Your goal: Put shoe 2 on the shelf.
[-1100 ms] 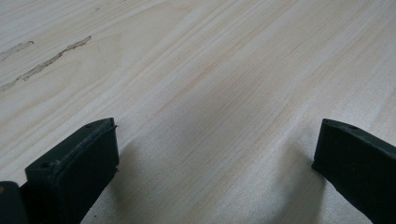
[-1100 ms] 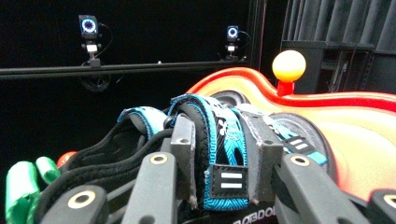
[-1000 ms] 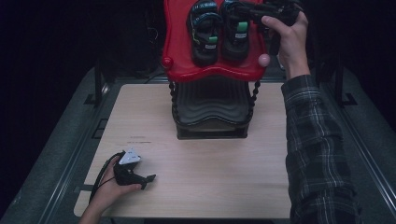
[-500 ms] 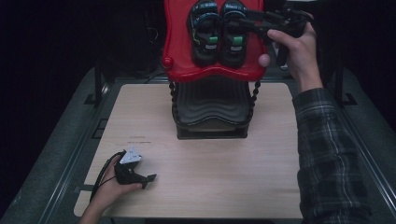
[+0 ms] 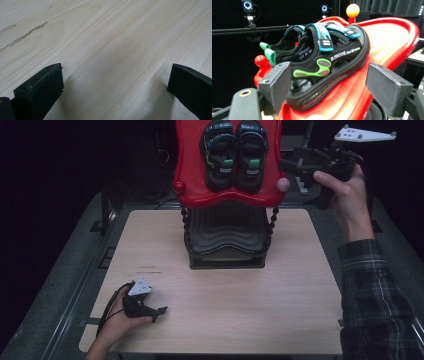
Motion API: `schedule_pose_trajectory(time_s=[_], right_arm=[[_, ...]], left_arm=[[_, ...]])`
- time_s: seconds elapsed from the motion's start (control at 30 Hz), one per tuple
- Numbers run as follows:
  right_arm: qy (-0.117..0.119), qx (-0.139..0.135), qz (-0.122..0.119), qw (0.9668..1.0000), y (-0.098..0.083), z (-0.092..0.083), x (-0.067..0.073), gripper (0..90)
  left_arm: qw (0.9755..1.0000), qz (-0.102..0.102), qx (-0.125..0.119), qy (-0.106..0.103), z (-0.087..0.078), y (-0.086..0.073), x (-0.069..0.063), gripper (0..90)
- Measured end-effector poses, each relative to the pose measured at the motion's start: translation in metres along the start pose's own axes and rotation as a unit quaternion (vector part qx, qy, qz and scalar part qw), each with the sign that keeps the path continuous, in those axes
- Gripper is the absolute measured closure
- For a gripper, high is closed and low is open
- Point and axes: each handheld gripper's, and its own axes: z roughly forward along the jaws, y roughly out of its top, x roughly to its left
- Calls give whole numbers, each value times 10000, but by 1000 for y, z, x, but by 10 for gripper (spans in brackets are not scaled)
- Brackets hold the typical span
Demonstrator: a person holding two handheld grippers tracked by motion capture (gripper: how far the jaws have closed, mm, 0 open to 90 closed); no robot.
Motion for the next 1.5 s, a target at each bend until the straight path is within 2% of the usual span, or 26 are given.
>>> schedule_pose_trajectory(time_s=[0.2, 0.6, 0.87, 1.13, 1.5], right_arm=[[-206, 7, 129, 9997, -14, -18, 4, 174], [-317, 75, 270, 9991, -54, -49, 14, 167], [-313, 206, 245, 9990, -84, -62, 27, 166], [-388, 549, 208, 9975, -118, -72, 38, 166], [-481, 1016, 244, 9934, -162, -84, 50, 167]], left_arm=[[10000, 6, 12, -3, 0, 0, 0, 0], [10000, 0, 6, -30, -1, -1, -1, 0], [10000, 8, 6, -29, -1, -1, -1, 0], [10000, 0, -6, -18, -1, -1, -1, 0], [10000, -2, -4, -17, -1, -1, -1, 0]])
